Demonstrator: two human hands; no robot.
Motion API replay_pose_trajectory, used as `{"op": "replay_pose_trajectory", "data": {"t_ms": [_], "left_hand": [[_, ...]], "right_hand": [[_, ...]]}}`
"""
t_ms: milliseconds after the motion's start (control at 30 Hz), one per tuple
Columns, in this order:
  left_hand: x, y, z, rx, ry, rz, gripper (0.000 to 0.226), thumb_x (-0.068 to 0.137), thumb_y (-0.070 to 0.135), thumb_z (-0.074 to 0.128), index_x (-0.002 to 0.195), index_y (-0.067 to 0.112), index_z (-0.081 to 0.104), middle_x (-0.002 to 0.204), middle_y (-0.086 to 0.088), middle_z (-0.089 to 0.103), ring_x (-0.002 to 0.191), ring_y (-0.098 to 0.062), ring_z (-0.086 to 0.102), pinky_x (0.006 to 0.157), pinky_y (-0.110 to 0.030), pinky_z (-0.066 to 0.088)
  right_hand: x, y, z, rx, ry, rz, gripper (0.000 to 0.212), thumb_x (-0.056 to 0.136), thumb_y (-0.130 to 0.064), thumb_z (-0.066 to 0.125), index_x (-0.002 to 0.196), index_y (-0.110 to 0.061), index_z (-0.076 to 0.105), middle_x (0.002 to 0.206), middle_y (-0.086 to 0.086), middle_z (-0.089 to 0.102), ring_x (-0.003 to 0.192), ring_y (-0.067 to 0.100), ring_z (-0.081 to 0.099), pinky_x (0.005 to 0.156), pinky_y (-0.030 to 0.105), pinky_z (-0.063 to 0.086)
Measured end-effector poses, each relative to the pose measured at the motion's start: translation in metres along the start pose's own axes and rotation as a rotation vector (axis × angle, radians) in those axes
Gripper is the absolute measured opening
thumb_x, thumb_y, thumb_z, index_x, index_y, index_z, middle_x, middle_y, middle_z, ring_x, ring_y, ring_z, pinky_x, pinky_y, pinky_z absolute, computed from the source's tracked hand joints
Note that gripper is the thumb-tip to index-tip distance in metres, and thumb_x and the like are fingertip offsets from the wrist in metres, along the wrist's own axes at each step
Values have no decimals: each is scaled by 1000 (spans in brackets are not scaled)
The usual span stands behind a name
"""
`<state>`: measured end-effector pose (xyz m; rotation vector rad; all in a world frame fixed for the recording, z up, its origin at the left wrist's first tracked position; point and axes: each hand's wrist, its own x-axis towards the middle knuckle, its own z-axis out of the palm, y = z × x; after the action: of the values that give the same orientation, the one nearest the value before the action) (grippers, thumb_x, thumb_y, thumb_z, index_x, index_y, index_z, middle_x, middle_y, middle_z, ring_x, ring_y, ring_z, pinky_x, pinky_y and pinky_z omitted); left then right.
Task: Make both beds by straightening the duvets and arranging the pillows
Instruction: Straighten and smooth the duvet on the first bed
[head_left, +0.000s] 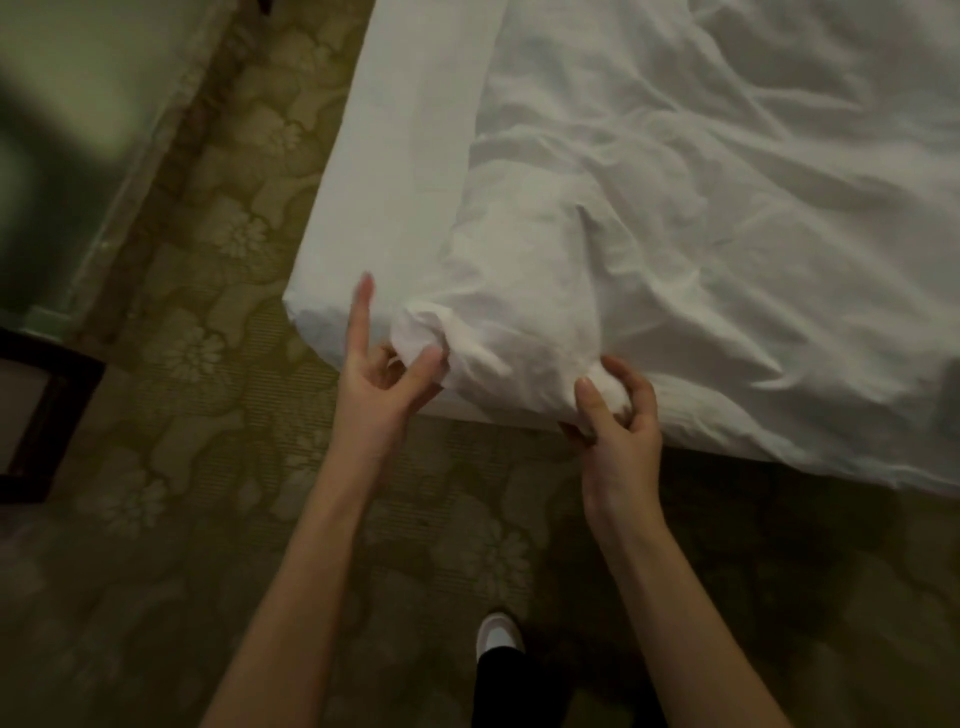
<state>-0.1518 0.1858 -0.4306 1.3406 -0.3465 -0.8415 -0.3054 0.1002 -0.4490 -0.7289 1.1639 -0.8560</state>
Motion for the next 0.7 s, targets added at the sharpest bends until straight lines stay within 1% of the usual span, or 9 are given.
{"op": "replay_pose_trajectory", "data": {"t_ms": [67, 100, 200, 300, 433, 533, 600, 633, 700], "left_hand": [[-7, 3, -6, 105, -7, -9, 53, 74, 16, 76, 119, 38, 56, 105, 2, 71, 106, -19, 63, 86, -37, 55], [-8, 5, -7, 138, 2, -22, 48, 73, 15, 78, 112, 35, 59, 101, 0, 70, 102, -20, 63, 86, -37, 55], [-6, 11, -8, 231, -20, -38, 42, 75, 8, 77, 105, 32, 58, 96, -10, 69, 93, -17, 65, 86, -33, 54], [-1, 18, -4, 302, -65, 3, 35, 76, 0, 73, 95, 23, 55, 79, -6, 64, 75, -7, 61, 72, -20, 51], [10, 17, -9, 444, -43, 59, 31, 73, -4, 75, 74, 18, 53, 70, -3, 53, 67, -6, 51, 62, -14, 44], [16, 25, -17, 555, 27, 189, 38, 71, -7, 74, 63, 21, 49, 64, 11, 50, 62, -1, 45, 59, -16, 36], [17, 30, -22, 571, 79, 271, 36, 70, -8, 68, 63, 21, 50, 64, 12, 52, 64, -4, 47, 59, -19, 37], [17, 27, -27, 582, 107, 285, 32, 68, -7, 64, 62, 20, 50, 65, 10, 52, 66, -6, 48, 59, -23, 39], [12, 8, -36, 598, 155, 204, 25, 65, -7, 56, 62, 17, 50, 62, 10, 51, 65, -8, 48, 62, -30, 44]], "right_hand": [[-3, 0, 2, -3, 8, 7, 28, 87, -8, 64, 104, -30, 60, 115, -2, 57, 103, 22, 59, 84, 39, 51], [-4, 0, 2, -4, 11, 7, 28, 87, -8, 63, 104, -30, 59, 111, -5, 56, 100, 20, 58, 86, 40, 50], [-5, -1, 3, -1, 1, -14, 26, 88, -9, 63, 102, -31, 59, 106, -5, 56, 99, 21, 57, 87, 43, 49], [-6, -1, 7, 21, -19, 10, 23, 88, -12, 63, 101, -30, 59, 109, -3, 56, 103, 22, 58, 87, 42, 51], [-6, 4, 9, -24, -1, 27, 18, 87, -9, 64, 92, -26, 60, 108, 3, 58, 99, 23, 59, 81, 40, 51], [-5, -5, 5, -44, 15, -39, 19, 85, -7, 67, 85, -24, 59, 104, 8, 59, 92, 22, 59, 73, 33, 51], [-5, -14, 1, -37, -9, -110, 21, 84, -7, 68, 80, -26, 61, 99, 5, 58, 84, 17, 58, 68, 27, 51], [-7, -14, 1, -50, -25, -133, 22, 83, -7, 68, 77, -28, 63, 96, 3, 58, 82, 16, 57, 67, 26, 50], [-10, -3, -2, -110, -11, -120, 28, 82, -3, 69, 74, -30, 69, 94, 1, 61, 88, 22, 58, 75, 32, 49]]}}
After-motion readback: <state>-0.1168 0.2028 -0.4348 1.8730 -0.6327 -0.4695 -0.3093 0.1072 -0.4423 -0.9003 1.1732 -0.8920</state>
